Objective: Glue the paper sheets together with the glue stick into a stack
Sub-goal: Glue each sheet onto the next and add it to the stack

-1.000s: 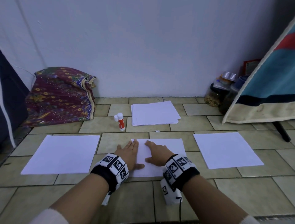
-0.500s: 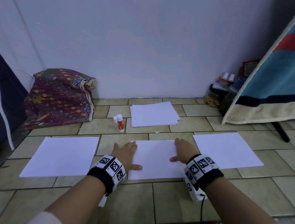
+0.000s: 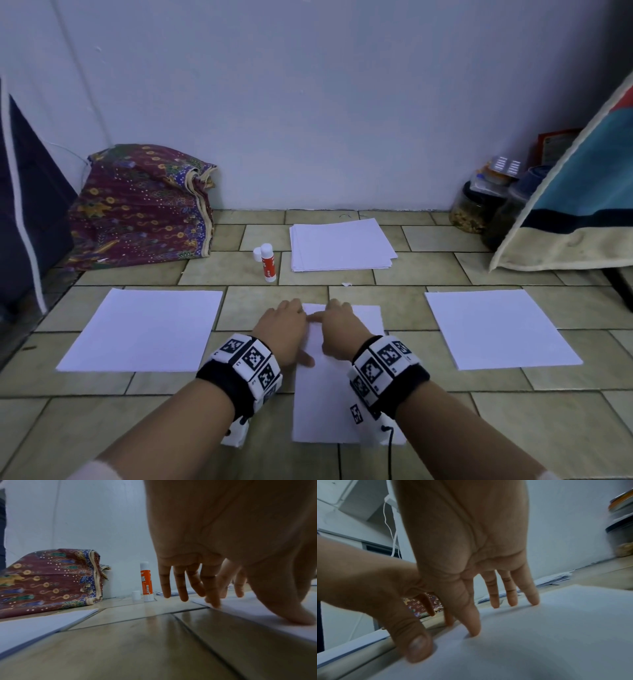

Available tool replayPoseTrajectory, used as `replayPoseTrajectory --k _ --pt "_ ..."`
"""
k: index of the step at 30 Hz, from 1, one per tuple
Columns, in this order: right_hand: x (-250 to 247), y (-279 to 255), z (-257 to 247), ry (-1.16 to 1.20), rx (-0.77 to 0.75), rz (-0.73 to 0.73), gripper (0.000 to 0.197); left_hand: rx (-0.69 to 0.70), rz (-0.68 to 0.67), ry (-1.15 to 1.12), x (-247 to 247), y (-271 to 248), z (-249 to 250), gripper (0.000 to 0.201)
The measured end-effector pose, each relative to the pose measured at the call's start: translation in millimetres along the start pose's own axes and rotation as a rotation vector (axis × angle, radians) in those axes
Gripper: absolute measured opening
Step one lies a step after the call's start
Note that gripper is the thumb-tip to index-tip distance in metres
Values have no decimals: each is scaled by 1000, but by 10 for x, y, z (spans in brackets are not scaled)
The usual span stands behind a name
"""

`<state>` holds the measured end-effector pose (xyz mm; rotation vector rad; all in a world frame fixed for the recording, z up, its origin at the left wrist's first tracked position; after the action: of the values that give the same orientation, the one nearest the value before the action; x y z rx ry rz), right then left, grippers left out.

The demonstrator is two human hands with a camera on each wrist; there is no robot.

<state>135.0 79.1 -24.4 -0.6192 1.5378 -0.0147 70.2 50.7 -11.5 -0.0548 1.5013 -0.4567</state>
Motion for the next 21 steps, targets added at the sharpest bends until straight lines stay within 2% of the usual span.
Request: replayPoseTrajectory --k 3,5,9,13,16,18,21 --pt "-7 5 -181 16 -87 6 50 -23 -27 -114 147 2 -127 95" --pt "14 24 -186 89 -79 -18 53 2 -73 -99 234 -11 -144 101" --pt "26 47 35 173 -32 -71 59 -14 -142 -4 332 -50 -179 100" --pt "-80 115 531 188 145 -78 57 -11 -169 -7 386 -79 -191 98" --pt "-125 114 757 160 214 -67 73 -9 -176 7 399 -85 -202 98" --pt "-149 87 756 101 207 -48 81 -9 -173 15 364 -97 -185 98" --pt "-189 41 635 -123 197 32 76 -15 -119 31 179 -93 -154 85"
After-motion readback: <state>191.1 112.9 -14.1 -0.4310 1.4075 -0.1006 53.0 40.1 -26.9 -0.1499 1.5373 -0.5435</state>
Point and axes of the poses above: each hand's wrist, its own y-axis towards the middle knuckle, its own x-axis out of the palm, z = x × y, the point moved 9 cm from there along y, towards the middle knuckle, and after that the axes turned 12 degrees about x, right-handed, at the moved point
